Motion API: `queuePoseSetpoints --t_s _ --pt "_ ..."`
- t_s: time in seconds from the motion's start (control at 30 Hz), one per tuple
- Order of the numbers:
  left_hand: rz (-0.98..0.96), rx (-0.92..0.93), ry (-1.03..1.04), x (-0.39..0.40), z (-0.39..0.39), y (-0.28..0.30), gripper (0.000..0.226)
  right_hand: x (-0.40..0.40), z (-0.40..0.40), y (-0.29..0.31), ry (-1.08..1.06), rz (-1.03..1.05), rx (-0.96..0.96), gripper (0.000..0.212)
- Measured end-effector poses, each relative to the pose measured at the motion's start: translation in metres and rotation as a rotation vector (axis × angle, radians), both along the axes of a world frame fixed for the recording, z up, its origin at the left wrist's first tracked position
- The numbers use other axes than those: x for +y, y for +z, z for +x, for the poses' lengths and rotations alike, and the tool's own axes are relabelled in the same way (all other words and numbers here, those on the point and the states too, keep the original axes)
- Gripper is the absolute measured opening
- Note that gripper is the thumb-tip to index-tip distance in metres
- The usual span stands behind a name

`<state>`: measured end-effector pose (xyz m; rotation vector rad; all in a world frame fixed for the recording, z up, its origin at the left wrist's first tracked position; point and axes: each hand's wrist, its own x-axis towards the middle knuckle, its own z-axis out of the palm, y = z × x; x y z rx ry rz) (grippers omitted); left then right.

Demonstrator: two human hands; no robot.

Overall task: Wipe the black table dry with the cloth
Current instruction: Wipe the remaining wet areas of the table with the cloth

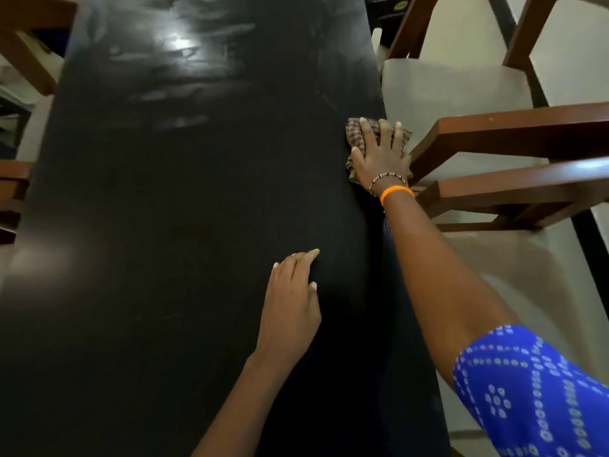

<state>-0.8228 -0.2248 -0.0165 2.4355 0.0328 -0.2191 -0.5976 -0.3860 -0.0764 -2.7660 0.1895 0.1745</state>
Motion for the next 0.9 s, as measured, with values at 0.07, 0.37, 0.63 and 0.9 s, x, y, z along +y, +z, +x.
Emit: queuePoseSetpoints --t_s 0.07,0.37,0.63,0.9 --pt "-0.006 0.015 -0.009 0.000 -0.013 0.000 0.050 -0.004 -0.037 0.000 -0.005 -0.015 -0.019 0.058" --pt "-0.090 -0.007 -0.158 -0.016 -0.079 0.004 0.052 -0.006 -0.206 0.001 -0.087 -0.031 -0.002 0.060" --pt "-0.149 -0.055 -0.218 -0.001 -0.172 0.004 0.052 -0.005 -0.353 -0.002 -0.175 -0.075 0.024 0.060" --pt "-0.190 -0.032 -0.173 0.040 -0.276 0.011 0.053 0.003 -0.465 -0.001 -0.278 -0.042 -0.043 0.058"
